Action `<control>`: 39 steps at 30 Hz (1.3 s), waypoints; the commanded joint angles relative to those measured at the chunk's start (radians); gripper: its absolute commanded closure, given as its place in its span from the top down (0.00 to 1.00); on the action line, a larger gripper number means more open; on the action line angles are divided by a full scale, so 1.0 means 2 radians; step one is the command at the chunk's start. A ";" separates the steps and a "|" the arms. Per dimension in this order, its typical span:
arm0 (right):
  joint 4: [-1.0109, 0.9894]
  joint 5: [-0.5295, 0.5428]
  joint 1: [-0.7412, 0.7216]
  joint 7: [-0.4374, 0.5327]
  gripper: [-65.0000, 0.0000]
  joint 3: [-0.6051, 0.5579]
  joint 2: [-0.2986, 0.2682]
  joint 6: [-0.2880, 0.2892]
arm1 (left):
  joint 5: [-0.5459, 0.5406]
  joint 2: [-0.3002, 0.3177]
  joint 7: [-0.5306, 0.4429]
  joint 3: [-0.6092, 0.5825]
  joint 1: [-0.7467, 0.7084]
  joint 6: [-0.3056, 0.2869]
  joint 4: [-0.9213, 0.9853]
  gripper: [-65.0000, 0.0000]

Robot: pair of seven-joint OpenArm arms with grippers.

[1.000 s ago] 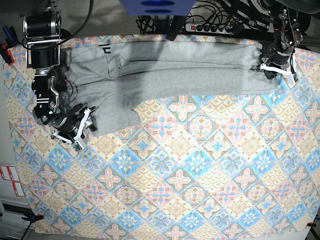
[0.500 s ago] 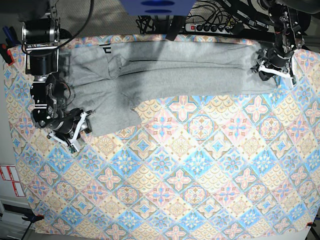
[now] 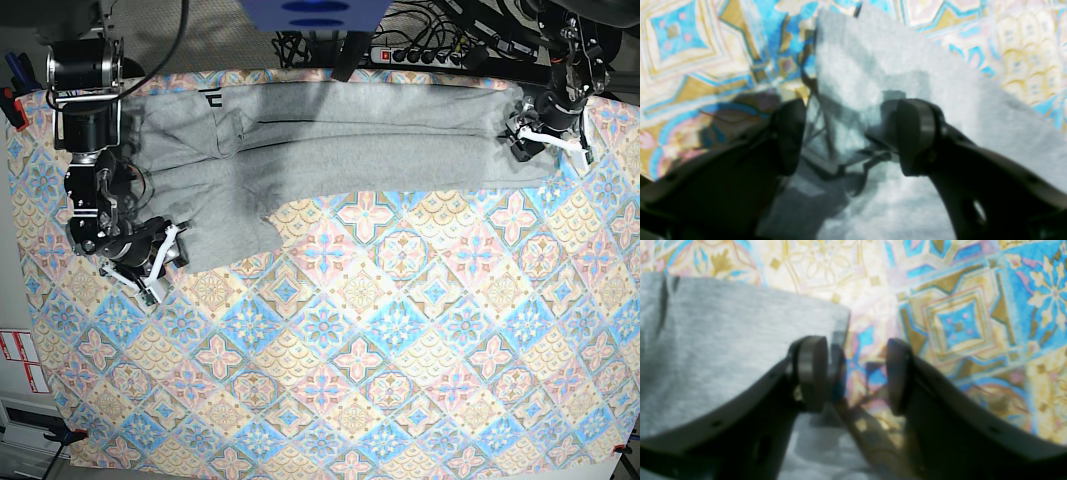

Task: Fold the T-shirt properly
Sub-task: 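Reach the right gripper to the hanging shirt corner and grasp it, then fold the grasped corner with the right gripper onto the folded strip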

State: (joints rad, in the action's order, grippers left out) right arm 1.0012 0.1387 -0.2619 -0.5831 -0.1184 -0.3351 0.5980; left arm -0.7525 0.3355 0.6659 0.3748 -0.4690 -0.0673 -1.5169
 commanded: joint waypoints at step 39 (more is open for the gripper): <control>-0.043 0.009 -0.020 0.013 0.01 -0.018 0.033 0.003 | -0.022 0.009 -0.006 0.005 -0.021 -0.001 -0.061 0.67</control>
State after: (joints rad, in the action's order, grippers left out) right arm 0.8993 0.1547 -0.2840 -0.5526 -0.1562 -0.2604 0.5980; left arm -0.7902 0.3405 0.6689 0.3767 -0.5102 -0.0643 -1.6226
